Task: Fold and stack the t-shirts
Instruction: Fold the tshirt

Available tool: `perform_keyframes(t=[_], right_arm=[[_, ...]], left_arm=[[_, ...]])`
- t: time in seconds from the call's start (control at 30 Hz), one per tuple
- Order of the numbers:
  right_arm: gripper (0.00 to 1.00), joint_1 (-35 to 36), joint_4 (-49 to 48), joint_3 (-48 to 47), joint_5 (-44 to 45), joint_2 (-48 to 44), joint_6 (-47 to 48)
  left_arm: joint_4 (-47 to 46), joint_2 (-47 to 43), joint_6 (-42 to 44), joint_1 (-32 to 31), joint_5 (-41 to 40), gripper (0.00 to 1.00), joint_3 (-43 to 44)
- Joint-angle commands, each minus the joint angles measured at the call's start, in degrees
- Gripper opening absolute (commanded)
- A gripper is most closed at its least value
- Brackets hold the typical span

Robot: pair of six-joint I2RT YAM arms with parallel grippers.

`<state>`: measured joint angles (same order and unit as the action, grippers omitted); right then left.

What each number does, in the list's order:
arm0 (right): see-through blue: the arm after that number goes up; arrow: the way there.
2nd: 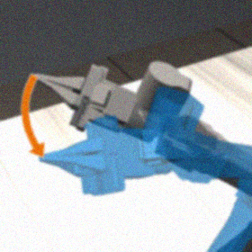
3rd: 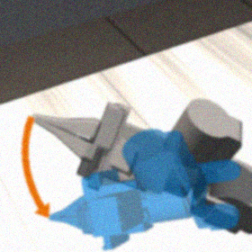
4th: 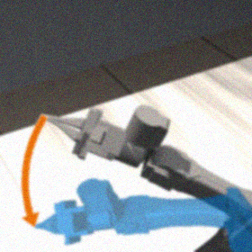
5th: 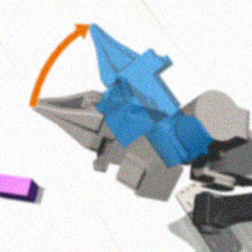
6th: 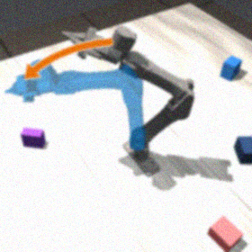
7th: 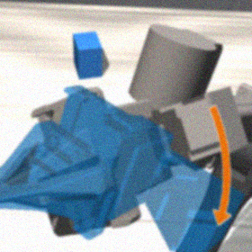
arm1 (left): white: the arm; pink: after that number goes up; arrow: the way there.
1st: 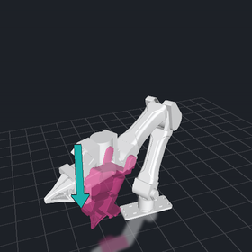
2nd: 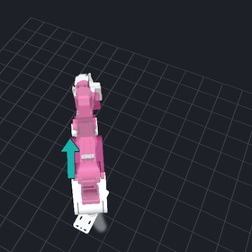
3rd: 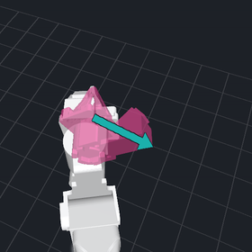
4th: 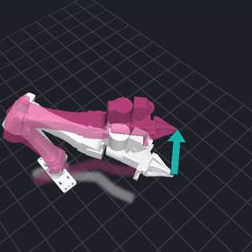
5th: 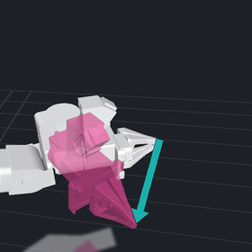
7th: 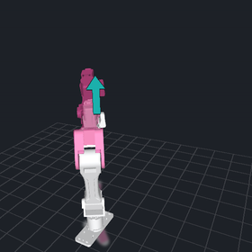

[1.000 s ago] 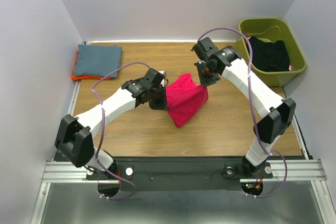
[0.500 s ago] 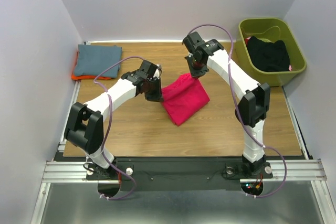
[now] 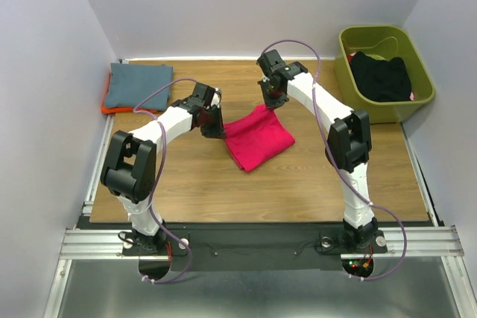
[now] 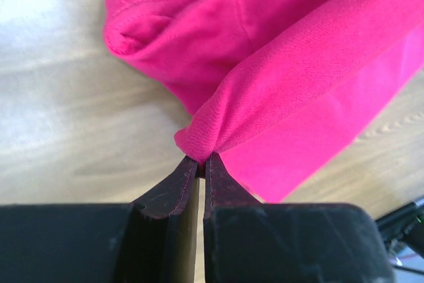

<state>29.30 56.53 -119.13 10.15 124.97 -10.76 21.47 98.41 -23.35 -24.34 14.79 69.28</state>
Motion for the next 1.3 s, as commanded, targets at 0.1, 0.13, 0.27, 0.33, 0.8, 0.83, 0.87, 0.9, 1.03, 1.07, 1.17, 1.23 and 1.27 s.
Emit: perform_keyframes(t=[0.1,0.13,0.27,0.33,0.8,0.83,0.87,0.9,1.03,1.07,1.17,1.23,1.27], right_arm=[[0.05,-1.17,-9.16,3.2,-0.22,1.51,-0.22],[0.07,-1.26,-9.33,3.64,-0.13,1.59,-0.4],[0.18,-1.26,-10.04,4.26,0.57,1.07,-1.27],[0.27,-1.26,-10.12,4.35,1.18,-0.07,-1.98],[0.46,-1.35,-20.84,19.62,-5.73,-17.11,-7.86],[0.46,-1.35,-22.24,23.82,-6.98,-18.08,-8.48],[0.46,-1.61,-24.78,25.68,-8.38,-20.18,-8.92],[0.46,-1.79,-26.02,27.79,-10.22,-21.07,-9.79],[0.46,-2.93,-29.9,35.71,-14.63,-24.33,-11.12],[0.46,-3.37,-31.12,38.77,-15.07,-24.94,-11.21],[0.52,-4.6,-33.93,44.05,-16.48,-27.4,-11.91],[0.57,-5.3,-35.08,46.17,-17.53,-28.63,-12.0],[0.57,-6.0,-36.22,46.88,-17.88,-29.07,-11.83]], left_arm=[[-5.47,2.04,0.94,1.13,-0.37,0.0,-0.54],[-5.91,2.22,0.77,1.05,-0.63,0.0,-0.63],[-7.24,2.23,0.15,1.22,-1.77,0.15,-0.72],[-7.32,1.35,-0.11,1.22,-2.57,0.29,-0.55],[-11.89,-12.72,0.06,-0.09,-5.29,0.8,-5.55],[-12.16,-12.63,-0.11,-0.1,-5.21,0.8,-6.34],[-12.51,-12.37,-0.29,-0.1,-5.47,0.8,-7.48],[-13.12,-12.1,-0.29,-0.1,-5.82,0.8,-7.92],[-14.88,-10.09,0.59,-0.1,-9.24,0.81,-8.72],[-15.06,-8.69,1.11,-0.1,-9.68,0.81,-8.2],[-15.85,-5.79,2.87,-0.1,-10.48,0.81,-6.62],[-16.29,-4.46,3.57,-0.1,-10.48,0.81,-5.73],[-16.38,-3.5,4.36,-0.18,-10.65,0.81,-5.03]])
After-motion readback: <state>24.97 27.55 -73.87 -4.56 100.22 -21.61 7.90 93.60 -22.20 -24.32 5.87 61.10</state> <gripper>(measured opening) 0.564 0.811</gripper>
